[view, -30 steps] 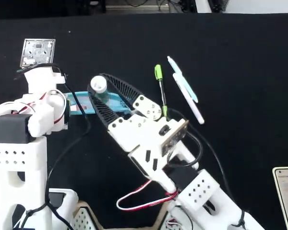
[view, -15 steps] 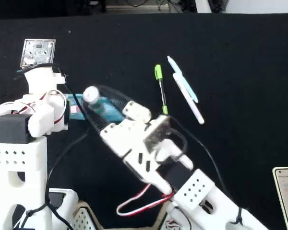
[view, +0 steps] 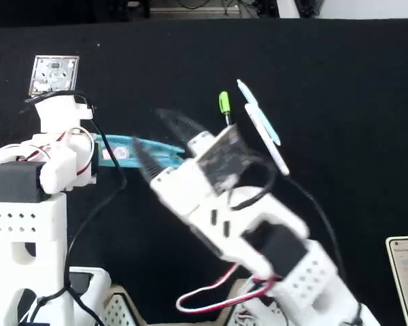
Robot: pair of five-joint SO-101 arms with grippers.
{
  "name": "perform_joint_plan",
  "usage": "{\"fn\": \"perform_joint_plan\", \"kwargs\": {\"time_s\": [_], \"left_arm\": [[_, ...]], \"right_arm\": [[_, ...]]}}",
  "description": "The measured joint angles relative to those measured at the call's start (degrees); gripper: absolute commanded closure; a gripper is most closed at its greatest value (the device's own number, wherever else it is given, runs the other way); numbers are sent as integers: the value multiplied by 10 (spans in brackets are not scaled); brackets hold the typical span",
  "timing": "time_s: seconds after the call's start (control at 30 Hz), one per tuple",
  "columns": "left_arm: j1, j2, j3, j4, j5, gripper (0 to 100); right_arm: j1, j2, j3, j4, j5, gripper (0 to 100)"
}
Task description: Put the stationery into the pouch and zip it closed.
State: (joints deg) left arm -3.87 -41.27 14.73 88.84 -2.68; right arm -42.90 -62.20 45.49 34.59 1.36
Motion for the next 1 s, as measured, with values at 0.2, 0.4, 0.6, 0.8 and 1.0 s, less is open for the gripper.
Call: {"fn": "perform_joint_plan", "kwargs": {"time_s": [0.2, 0.4, 0.6, 0.8, 1.0], "left_arm": [[0, 0, 0, 0, 0, 970], [0, 0, 0, 0, 0, 970], [0, 0, 0, 0, 0, 970], [0, 0, 0, 0, 0, 970], [0, 0, 0, 0, 0, 970]], "right_arm": [[158, -1, -160, 172, 0, 811], [271, 68, -181, 256, 0, 810], [359, 236, -180, 278, -41, 808], [379, 465, -242, 278, -47, 810], [359, 727, -404, 278, -51, 810]]}}
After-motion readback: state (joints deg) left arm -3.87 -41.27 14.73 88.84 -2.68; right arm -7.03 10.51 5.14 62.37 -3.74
